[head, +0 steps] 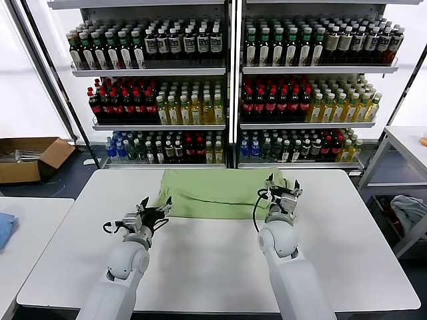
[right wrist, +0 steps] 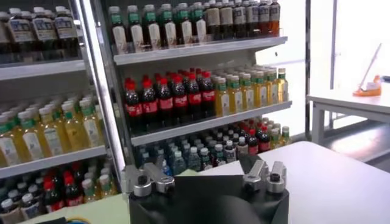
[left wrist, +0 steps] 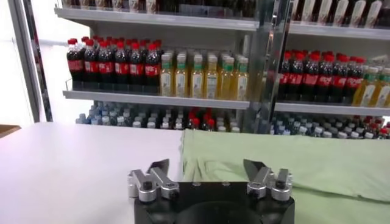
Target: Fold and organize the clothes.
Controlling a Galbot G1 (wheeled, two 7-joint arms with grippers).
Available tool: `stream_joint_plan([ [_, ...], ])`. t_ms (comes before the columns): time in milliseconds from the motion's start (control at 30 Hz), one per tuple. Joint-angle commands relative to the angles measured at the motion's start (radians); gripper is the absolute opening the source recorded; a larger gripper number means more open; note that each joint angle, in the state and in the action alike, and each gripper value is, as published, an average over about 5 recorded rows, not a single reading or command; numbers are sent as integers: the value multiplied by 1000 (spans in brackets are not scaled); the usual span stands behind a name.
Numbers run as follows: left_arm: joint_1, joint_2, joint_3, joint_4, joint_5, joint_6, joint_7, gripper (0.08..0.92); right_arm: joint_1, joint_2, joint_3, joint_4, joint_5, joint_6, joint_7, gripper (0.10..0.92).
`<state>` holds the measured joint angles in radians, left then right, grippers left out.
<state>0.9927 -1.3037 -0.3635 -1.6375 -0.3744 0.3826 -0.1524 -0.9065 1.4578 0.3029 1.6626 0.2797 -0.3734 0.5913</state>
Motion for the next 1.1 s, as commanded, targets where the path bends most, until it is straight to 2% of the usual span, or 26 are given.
stream_joint_plan([
  [33,48,5,-5,-53,13,26,-4,819,-97,-35,2,103,-31,-89,17,822],
  [333,55,25,-7,-53,21,53,7,823,-172,-86,54,121,-36,-200,-5,823],
  [867,3,25,12,63,39,50,16,823,-106,-74,35,5,-34,-205,-20,821],
  [1000,0,24,13,78,40,47,15,811,-97,-60,38,-17,-28,-204,-24,798],
  [1100,-1,24,13,84,40,47,15,758,-89,-51,42,-37,-20,-202,-32,753],
])
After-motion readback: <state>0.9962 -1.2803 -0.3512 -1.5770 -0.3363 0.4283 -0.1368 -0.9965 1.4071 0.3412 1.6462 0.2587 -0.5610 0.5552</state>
